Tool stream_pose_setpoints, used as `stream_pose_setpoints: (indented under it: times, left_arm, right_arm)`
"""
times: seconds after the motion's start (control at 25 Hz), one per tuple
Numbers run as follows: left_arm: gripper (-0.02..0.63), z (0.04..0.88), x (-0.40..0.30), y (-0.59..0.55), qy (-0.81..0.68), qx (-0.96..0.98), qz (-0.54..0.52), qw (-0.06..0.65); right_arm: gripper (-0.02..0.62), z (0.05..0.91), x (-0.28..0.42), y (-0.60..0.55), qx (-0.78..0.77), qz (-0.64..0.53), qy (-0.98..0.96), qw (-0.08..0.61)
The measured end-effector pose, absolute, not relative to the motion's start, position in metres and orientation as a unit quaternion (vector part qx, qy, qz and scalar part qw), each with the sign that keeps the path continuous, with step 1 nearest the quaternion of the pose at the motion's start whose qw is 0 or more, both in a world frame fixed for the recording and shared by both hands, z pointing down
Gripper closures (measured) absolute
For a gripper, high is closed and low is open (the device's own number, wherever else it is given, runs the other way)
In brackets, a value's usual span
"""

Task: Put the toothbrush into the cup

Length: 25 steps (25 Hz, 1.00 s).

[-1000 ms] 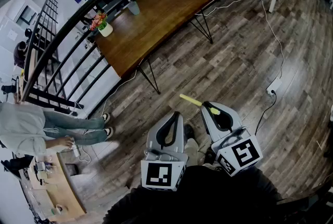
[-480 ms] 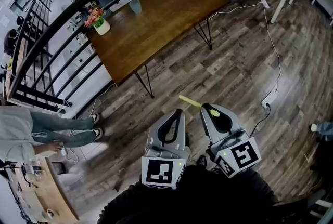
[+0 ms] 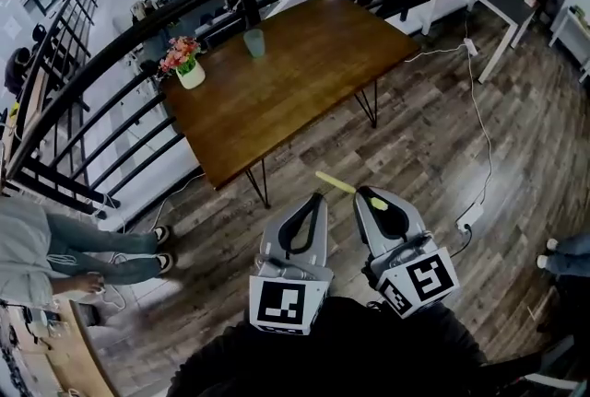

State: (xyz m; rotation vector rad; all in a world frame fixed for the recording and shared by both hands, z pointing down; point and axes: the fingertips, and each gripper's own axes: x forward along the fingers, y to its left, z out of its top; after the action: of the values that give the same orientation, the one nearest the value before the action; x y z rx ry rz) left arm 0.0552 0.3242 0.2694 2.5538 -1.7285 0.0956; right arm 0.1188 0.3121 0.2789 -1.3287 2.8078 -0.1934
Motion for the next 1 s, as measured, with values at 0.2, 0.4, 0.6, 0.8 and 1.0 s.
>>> stream_pose_setpoints:
  times: [0.2, 0.4, 0.6, 0.8, 1.0]
  left_arm:
    - [0.597, 0.257, 0.035, 0.304, -0.555, 0.832, 0.015, 0.014]
    - [0.597, 0.26, 0.036, 0.291, -0.541, 0.841, 0.018, 0.016]
    - [0.597, 0.278, 0.039, 0.28, -0.538, 0.841, 0.033, 0.039]
    - [0.597, 0.293, 0.044, 0.252, -0.543, 0.836, 0.049, 0.061]
    - [0.597, 0.304, 0.059, 0.221, -0.544, 0.833, 0.068, 0.074]
  right_arm:
    - [0.574, 0.265, 0.099, 0.295, -0.434, -0.044, 0.9, 0.024]
    - [0.574, 0.263, 0.101, 0.283, -0.45, -0.049, 0.891, 0.027]
    - [0.574, 0.278, 0.105, 0.272, -0.455, -0.066, 0.888, 0.017]
    - [0.574, 0.294, 0.11, 0.243, -0.45, -0.088, 0.888, 0.005]
    - [0.574, 0.305, 0.122, 0.211, -0.444, -0.106, 0.89, 0.0]
